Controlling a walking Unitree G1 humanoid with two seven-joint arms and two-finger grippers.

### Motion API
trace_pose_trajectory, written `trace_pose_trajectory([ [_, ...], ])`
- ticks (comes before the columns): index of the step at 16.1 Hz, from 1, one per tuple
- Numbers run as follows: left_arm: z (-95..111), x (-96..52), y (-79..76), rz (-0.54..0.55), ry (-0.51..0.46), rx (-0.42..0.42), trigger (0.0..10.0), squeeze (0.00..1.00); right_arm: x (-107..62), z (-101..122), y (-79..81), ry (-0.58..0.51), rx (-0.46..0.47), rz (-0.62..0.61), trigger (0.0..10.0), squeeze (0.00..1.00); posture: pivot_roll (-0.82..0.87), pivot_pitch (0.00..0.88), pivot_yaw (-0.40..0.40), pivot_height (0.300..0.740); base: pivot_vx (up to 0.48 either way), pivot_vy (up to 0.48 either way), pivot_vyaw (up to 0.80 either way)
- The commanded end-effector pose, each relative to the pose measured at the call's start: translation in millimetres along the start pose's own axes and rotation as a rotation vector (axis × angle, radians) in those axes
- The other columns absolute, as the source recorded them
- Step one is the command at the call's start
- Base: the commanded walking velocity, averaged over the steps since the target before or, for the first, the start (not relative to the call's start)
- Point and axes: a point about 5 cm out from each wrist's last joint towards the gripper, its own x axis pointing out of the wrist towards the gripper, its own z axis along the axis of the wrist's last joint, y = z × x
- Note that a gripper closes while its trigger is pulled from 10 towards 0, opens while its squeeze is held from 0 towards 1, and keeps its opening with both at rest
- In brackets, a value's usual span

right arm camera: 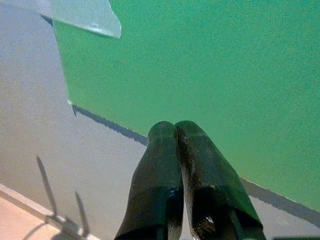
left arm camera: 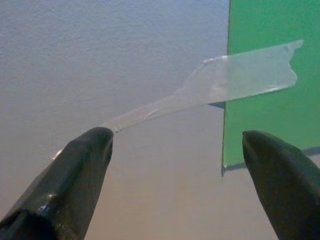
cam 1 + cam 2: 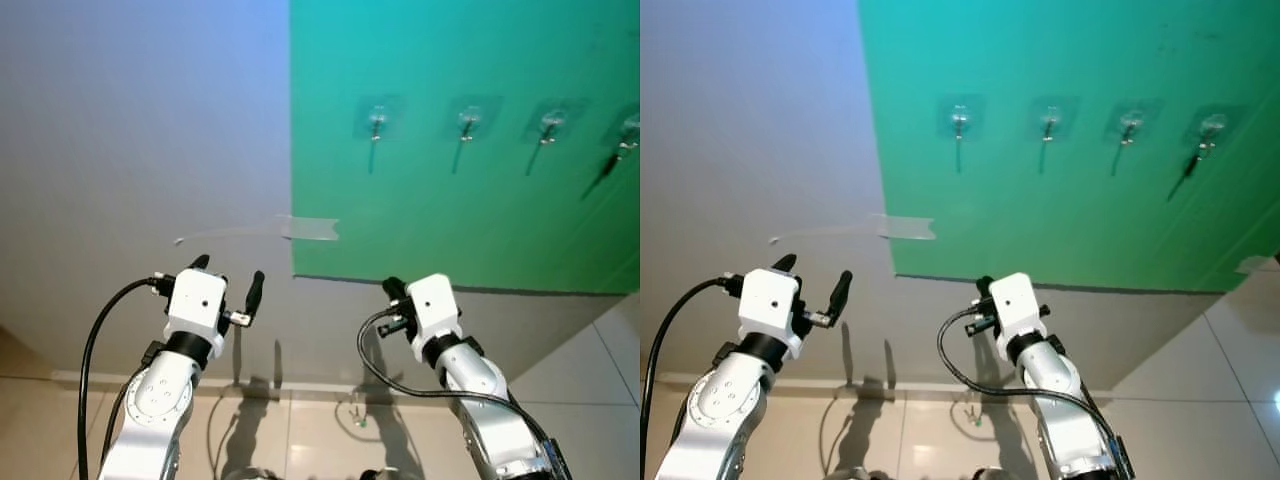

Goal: Hang keys on a hook

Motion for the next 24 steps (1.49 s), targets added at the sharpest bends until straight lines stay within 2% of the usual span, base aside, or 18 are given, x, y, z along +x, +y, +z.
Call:
trace_pose_trajectory([
  [1, -1, 3.0, -4.5, -0.026, 0.005, -0.011, 10.0, 0.00, -3.7, -7, -6.3, 0.037, -0.011, -0.032, 10.0, 0.00, -0.03, 0.055, -0.019, 0.740, 0.000, 0.000, 0.00],
  [2, -8, 3.6, -10.5, -0.053, 0.024, -0.033, 10.0, 0.00, -11.6, -18, -15.2, 0.099, 0.082, -0.127, 10.0, 0.00, -0.05, 0.052, -0.020, 0.740, 0.000, 0.000, -0.80],
  [3, -14, 3.8, -14.7, -0.077, 0.042, -0.041, 10.0, 0.00, -18.2, -25, -21.8, 0.147, 0.124, -0.197, 10.0, 0.00, -0.06, 0.051, -0.022, 0.740, 0.000, 0.000, -0.80],
  [5, -17, 4.9, -18.6, -0.108, 0.046, -0.036, 10.0, 0.00, -25.6, -31, -28.6, 0.185, 0.106, -0.260, 10.0, 0.00, -0.07, 0.047, -0.028, 0.740, 0.000, 0.000, -0.80],
  [6, -17, 8.1, -23.5, -0.139, 0.045, -0.051, 10.0, 0.00, -33.6, -34, -35.6, 0.211, 0.111, -0.330, 10.0, 0.00, -0.09, 0.049, -0.029, 0.740, 0.000, 0.000, -0.80],
  [10, -19, 7.8, -30.0, -0.173, 0.039, -0.073, 10.0, 0.00, -40.9, -31, -43.5, 0.223, 0.106, -0.383, 10.0, 0.00, -0.11, 0.053, -0.031, 0.740, 0.000, 0.000, -0.80],
  [12, -18, 3.7, -45.7, -0.316, 0.019, -0.040, 10.0, 0.00, -44.4, -33, -43.0, 0.244, 0.106, -0.404, 10.0, 0.00, -0.12, 0.066, -0.021, 0.740, 0.000, 0.000, -0.80],
  [13, -18, 3.0, -48.2, -0.337, 0.019, -0.037, 10.0, 0.00, -45.8, -33, -41.4, 0.247, 0.108, -0.407, 10.0, 0.00, -0.12, 0.068, -0.014, 0.740, 0.000, 0.000, -0.80],
  [15, -19, 5.9, -48.3, -0.328, 0.025, -0.051, 10.0, 0.00, -49.6, -34, -36.5, 0.258, 0.122, -0.413, 10.0, 0.00, -0.13, 0.070, 0.006, 0.740, 0.000, 0.000, -0.80],
  [17, -17, 14.9, -39.4, -0.238, 0.005, -0.077, 10.0, 0.00, -56.0, -35, -33.0, 0.265, 0.133, -0.428, 10.0, 0.00, -0.15, 0.073, 0.023, 0.740, 0.000, 0.000, -0.80],
  [19, -17, 16.1, -33.7, -0.195, 0.004, -0.091, 10.0, 0.00, -59.7, -36, -35.2, 0.272, 0.132, -0.442, 10.0, 0.00, -0.16, 0.077, 0.019, 0.740, 0.000, 0.000, -0.80],
  [24, -19, 6.7, -25.4, -0.145, -0.013, -0.083, 10.0, 0.00, -63.4, -36, -45.5, 0.302, 0.094, -0.475, 10.0, 0.00, -0.14, 0.082, -0.019, 0.740, 0.000, 0.000, -0.80],
])
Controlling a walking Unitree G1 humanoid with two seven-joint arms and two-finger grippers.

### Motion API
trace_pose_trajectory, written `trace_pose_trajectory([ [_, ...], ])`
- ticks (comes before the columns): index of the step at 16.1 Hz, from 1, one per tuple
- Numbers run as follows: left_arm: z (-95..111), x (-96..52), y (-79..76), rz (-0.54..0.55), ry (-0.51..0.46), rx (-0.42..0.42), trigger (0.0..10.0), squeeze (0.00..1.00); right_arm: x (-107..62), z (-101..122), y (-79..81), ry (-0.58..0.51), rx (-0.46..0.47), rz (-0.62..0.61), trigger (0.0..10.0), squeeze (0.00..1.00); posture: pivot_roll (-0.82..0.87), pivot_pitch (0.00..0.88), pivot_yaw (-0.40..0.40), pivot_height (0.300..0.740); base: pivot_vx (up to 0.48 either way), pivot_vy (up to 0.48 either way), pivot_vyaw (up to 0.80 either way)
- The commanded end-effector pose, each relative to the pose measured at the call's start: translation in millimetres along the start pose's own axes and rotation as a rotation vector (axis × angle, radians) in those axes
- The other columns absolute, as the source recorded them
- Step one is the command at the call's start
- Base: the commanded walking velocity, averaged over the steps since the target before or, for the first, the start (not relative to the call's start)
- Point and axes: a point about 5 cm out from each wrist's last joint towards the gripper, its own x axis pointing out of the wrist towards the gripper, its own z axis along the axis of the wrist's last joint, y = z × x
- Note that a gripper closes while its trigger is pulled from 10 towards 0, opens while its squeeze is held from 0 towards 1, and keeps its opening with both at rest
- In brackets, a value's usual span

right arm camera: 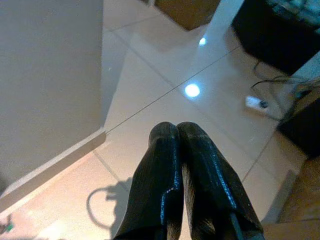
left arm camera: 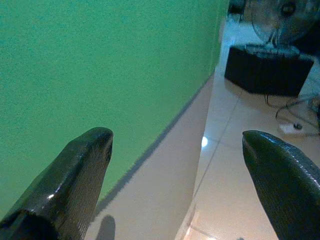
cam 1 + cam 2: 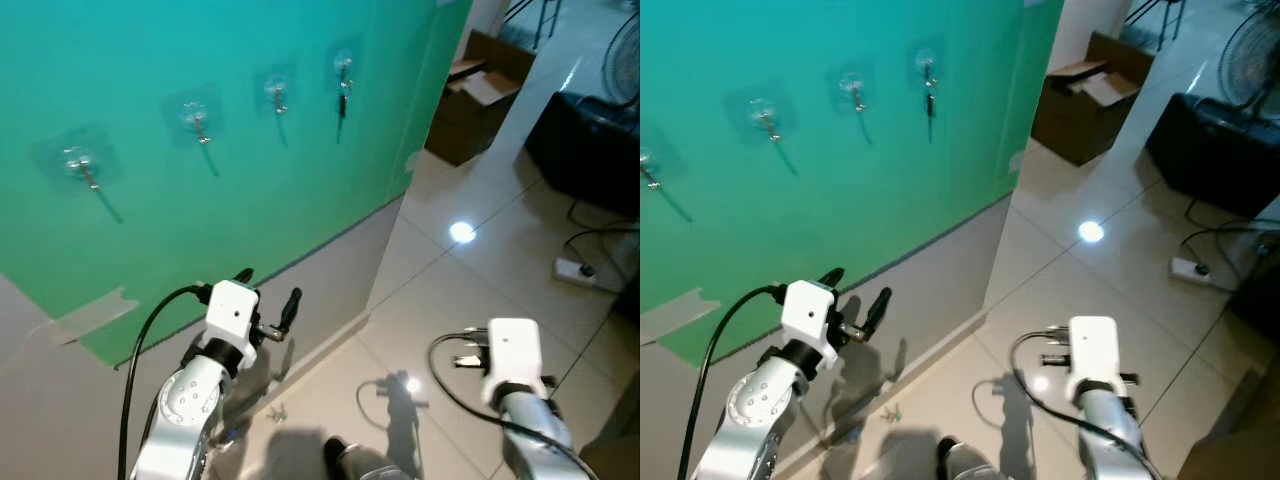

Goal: Hang keys on a hook

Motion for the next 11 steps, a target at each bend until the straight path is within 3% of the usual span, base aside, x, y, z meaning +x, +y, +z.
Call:
trace_pose_trajectory([
  [1, 1, -3.2, 2.4, 0.014, -0.005, 0.020, 10.0, 0.00, 0.1, 4, 2.3, -0.004, 0.000, 0.008, 10.0, 0.00, -0.13, 0.080, -0.036, 0.740, 0.000, 0.000, -0.80],
  [5, 0, -9.3, -8.0, -0.069, 0.001, 0.047, 10.0, 0.00, 1.0, 5, 8.1, -0.004, -0.005, 0.035, 10.0, 0.00, -0.12, 0.093, -0.039, 0.740, 0.000, 0.000, -0.80],
  [8, 5, -6.9, -1.9, -0.055, -0.027, 0.043, 10.0, 0.00, -4.4, 1, 12.4, 0.003, 0.001, 0.051, 10.0, 0.00, -0.13, 0.092, -0.019, 0.740, 0.000, 0.000, -0.80],
  [11, 6, -2.2, 0.4, -0.061, -0.031, 0.043, 10.0, 0.00, -9.5, -2, 10.8, 0.006, 0.010, 0.029, 10.0, 0.00, -0.14, 0.092, 0.013, 0.740, 0.000, -0.327, -0.80],
])
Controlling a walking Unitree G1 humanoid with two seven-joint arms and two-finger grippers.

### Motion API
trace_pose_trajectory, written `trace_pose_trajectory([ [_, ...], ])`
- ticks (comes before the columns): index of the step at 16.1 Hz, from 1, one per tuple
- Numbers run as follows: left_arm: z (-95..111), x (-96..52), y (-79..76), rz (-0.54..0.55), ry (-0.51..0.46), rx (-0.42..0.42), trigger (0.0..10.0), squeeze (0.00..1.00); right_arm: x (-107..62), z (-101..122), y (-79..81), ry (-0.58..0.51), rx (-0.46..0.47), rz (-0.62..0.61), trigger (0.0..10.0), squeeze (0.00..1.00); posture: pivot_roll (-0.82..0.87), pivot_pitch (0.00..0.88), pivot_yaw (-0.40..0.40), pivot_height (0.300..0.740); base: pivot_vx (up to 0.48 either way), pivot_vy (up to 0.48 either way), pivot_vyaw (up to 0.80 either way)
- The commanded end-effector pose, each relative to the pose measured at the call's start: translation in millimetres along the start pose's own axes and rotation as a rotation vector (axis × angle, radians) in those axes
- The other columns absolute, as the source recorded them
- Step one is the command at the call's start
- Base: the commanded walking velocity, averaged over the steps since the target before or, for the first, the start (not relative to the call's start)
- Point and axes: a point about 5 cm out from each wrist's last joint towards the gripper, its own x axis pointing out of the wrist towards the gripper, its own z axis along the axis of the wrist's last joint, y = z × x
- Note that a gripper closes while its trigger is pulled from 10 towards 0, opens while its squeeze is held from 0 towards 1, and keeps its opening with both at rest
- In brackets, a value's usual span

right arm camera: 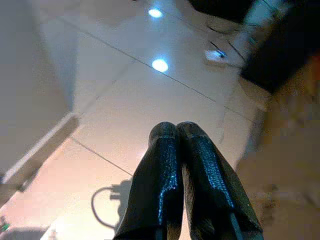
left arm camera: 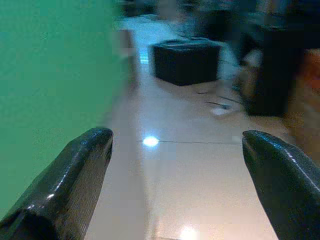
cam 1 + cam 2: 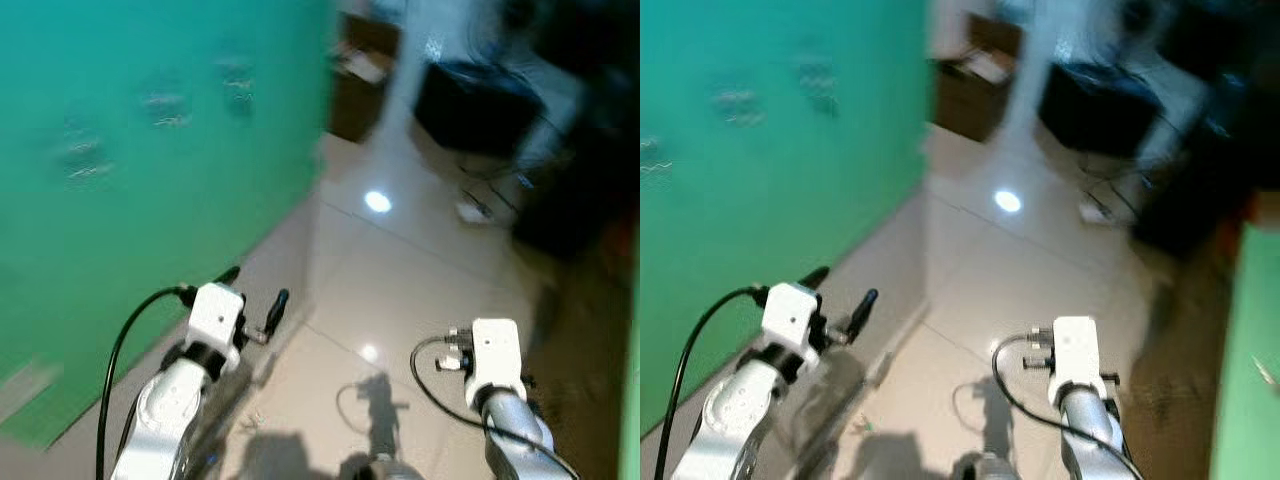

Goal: Hang keys on a hook

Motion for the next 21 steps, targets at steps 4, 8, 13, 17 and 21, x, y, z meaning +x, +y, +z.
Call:
trace_pose_trajectory([
  [4, -3, 5.3, -9.8, -0.062, 0.009, -0.007, 10.0, 0.00, -6.4, -4, -9.4, 0.004, 0.000, -0.067, 10.0, 0.00, -0.16, 0.088, 0.036, 0.740, 0.000, -0.355, -0.80],
  [8, 1, 7.2, -8.9, -0.013, -0.020, -0.029, 10.0, 0.00, 2.4, 20, -10.8, -0.151, -0.073, -0.056, 10.0, 0.00, -0.16, 0.076, 0.021, 0.740, 0.000, -0.356, -0.80],
  [13, 2, 5.2, -1.3, 0.081, -0.026, -0.065, 10.0, 0.00, 3.9, 32, -9.8, -0.219, -0.027, -0.017, 10.0, 0.00, -0.15, 0.081, -0.009, 0.740, 0.000, -0.362, -0.35],
  [17, 4, 4.3, 4.1, 0.143, -0.033, -0.109, 10.0, 0.00, 7.9, 37, -4.3, -0.256, -0.071, 0.021, 10.0, 0.00, -0.14, 0.089, -0.019, 0.740, 0.000, -0.093, 0.00],
  [21, 12, 7.5, 8.9, 0.138, -0.054, -0.124, 10.0, 0.00, 3.5, 45, -4.3, -0.323, 0.022, 0.052, 10.0, 1.00, -0.14, 0.087, -0.012, 0.740, 0.000, 0.000, 0.00],
])
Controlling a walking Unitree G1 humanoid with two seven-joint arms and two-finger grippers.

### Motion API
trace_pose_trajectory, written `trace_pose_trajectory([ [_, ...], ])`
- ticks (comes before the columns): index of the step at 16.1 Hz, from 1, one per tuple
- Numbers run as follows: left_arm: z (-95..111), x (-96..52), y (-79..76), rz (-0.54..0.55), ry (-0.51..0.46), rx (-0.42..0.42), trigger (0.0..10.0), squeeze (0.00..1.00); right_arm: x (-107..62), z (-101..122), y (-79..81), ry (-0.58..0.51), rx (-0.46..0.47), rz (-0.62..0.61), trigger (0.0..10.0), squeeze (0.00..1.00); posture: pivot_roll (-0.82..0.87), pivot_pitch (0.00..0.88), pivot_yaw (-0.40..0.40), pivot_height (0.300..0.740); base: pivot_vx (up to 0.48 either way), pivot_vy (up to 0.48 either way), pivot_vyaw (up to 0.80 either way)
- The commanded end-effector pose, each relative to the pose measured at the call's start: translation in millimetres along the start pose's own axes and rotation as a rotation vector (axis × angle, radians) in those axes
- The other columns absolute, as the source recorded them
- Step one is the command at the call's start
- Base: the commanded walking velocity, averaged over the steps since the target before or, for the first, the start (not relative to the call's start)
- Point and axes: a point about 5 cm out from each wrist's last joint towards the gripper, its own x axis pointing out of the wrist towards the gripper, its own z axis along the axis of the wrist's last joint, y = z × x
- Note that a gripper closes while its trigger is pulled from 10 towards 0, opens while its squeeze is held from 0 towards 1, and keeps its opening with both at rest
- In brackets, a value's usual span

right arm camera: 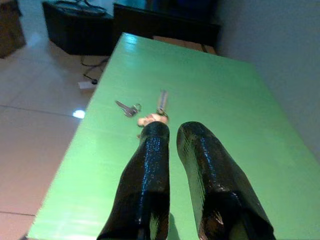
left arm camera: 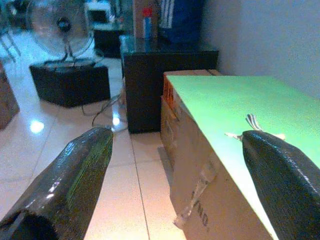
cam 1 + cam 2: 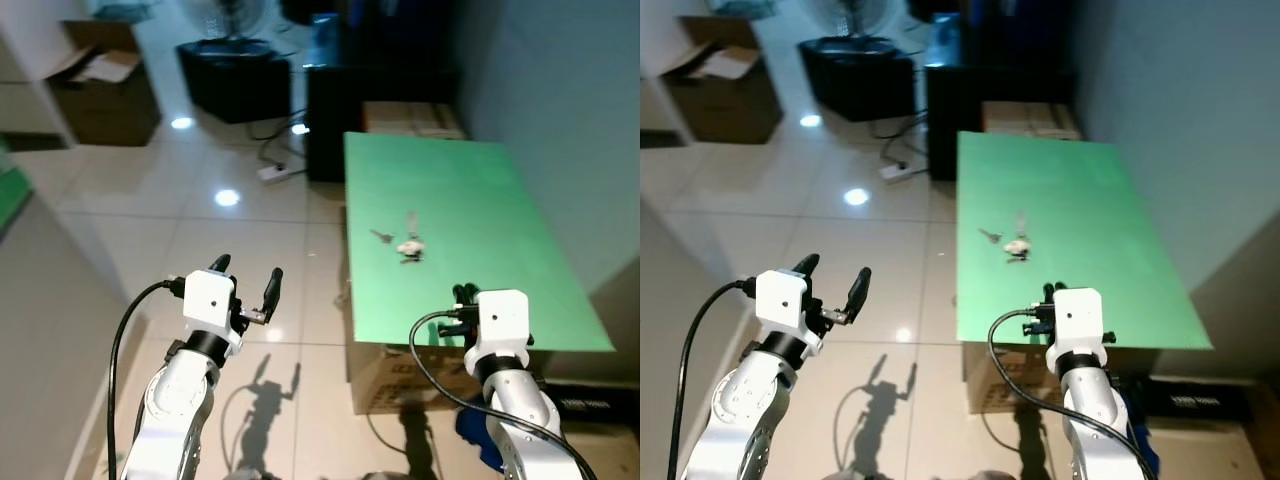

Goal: Hang keys on a hook

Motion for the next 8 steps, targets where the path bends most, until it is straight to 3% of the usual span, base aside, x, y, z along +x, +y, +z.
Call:
trace_pose_trajectory([
  [1, 7.0, 3.7, -0.4, -0.014, -0.018, -0.046, 10.0, 0.02, 0.1, 6.2, -3.9, -0.035, 0.017, -0.007, 10.0, 1.00, -0.14, 0.087, -0.010, 0.740, 0.000, 0.000, 0.00],
  [2, 6.6, 4.1, -2.0, -0.025, -0.013, -0.078, 10.0, 1.00, 0.4, 6.8, -4.3, -0.042, 0.020, -0.004, 10.0, 1.00, -0.14, 0.087, -0.008, 0.740, 0.000, 0.000, 0.00],
  [8, 4.6, 1.0, -8.1, -0.120, 0.021, -0.083, 10.0, 1.00, -1.1, 6.8, -5.4, -0.056, 0.039, -0.003, 10.0, 1.00, -0.14, 0.083, 0.000, 0.740, 0.000, 0.000, 0.00],
])
